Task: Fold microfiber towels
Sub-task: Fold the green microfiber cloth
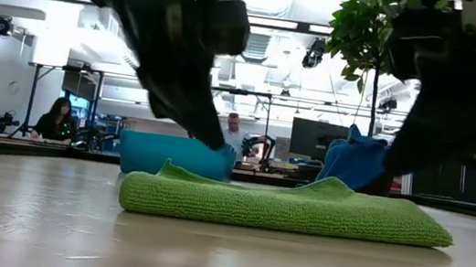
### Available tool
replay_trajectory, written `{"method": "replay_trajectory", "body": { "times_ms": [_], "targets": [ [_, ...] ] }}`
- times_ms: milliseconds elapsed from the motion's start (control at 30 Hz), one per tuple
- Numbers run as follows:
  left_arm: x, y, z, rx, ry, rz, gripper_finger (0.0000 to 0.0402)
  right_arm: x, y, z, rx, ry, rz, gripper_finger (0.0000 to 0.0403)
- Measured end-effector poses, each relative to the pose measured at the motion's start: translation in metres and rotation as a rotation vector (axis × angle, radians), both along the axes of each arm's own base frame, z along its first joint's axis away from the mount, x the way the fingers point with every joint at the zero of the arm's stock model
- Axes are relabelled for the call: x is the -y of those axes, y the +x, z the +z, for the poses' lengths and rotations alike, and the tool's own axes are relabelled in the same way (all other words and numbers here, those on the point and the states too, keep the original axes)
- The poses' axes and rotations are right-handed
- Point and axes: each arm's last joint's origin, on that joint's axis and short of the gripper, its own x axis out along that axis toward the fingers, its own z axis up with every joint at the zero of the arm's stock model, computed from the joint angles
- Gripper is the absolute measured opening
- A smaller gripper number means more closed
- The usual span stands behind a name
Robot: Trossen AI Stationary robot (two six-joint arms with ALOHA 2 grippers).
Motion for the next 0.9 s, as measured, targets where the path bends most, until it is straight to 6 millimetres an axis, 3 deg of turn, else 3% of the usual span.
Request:
{"method": "replay_trajectory", "body": {
  "times_ms": [200,367,633,900],
  "targets": [
    [-0.031,0.003,-0.012,-0.077,0.056,0.04,0.0,-0.01,0.003,-0.008,-0.04,0.048,-0.045,0.0009],
    [-0.034,-0.006,-0.023,-0.192,0.067,0.04,0.0,-0.005,0.01,-0.016,-0.088,0.042,-0.052,0.0009],
    [0.003,-0.022,-0.03,-0.257,0.049,-0.01,0.0,0.027,0.022,-0.023,-0.2,-0.014,-0.003,0.0009],
    [0.052,-0.036,-0.036,-0.187,-0.105,0.028,0.0,0.064,0.04,-0.022,-0.215,-0.084,0.043,0.0009]
  ]
}}
